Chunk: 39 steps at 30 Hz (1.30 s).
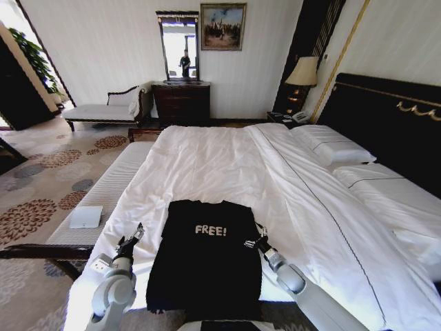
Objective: Fold the clothes on the bed.
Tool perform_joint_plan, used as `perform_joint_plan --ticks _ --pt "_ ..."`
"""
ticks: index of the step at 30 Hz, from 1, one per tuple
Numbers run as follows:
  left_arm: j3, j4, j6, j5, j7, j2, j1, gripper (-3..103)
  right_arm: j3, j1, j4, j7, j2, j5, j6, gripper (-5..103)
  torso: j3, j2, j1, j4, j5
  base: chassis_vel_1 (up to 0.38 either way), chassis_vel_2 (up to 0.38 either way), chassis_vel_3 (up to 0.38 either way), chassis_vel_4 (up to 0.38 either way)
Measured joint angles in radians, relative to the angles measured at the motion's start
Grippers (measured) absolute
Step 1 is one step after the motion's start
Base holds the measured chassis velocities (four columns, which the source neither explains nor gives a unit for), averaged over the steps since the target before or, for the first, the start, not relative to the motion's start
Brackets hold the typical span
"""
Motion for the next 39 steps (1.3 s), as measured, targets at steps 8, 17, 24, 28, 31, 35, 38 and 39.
perform_joint_plan --ticks 8,17,24,28,31,35,38,39 --pt "0.001 0.015 -0.003 0.008 0.0 -0.003 -0.001 100 -0.003 0.006 -0.007 -0.038 0.001 0.018 0.045 52 0.0 0.0 0.0 0.0 0.0 0.0 0.0 0.0 0.0" --pt "-0.012 0.017 -0.001 0.01 -0.002 0.003 -0.007 100 -0.014 0.01 0.003 -0.083 0.0 0.105 0.096 26 0.0 0.0 0.0 0.0 0.0 0.0 0.0 0.0 0.0" --pt "-0.02 0.018 0.0 0.008 -0.003 0.013 0.002 100 0.033 -0.011 0.012 -0.109 -0.008 0.113 0.107 2 0.0 0.0 0.0 0.0 0.0001 0.0 0.0 0.0 0.0" --pt "-0.018 0.019 0.0 0.008 -0.003 0.016 0.004 100 0.067 -0.025 0.021 -0.109 -0.02 0.113 0.107 0 0.0 0.0 0.0 0.0 0.0001 0.0 0.0 0.0 0.0" --pt "-0.016 0.019 0.0 0.008 -0.003 0.018 0.004 100 0.096 -0.034 0.031 -0.107 -0.026 0.118 0.107 0 0.0 0.0 0.0 0.0 0.0 0.0 0.0 0.0 0.0" --pt "-0.015 0.019 0.0 0.005 -0.003 0.023 0.006 100 0.143 -0.048 0.059 -0.078 -0.03 0.143 0.102 0 0.0 0.0 0.0 0.0 0.0001 0.0 0.0 0.0 0.0" --pt "-0.016 0.019 -0.001 0.0 -0.003 0.029 0.009 100 0.172 -0.065 0.084 -0.058 -0.04 0.162 0.087 0 0.0 0.0 0.0 0.0 0.0 0.0 0.0 0.0 0.0" --pt "-0.018 0.018 -0.002 -0.003 -0.003 0.032 0.011 100 0.184 -0.074 0.093 -0.048 -0.046 0.167 0.08 0 0.0 0.0 0.0 0.0 0.0 0.0 0.0 0.0 0.0"
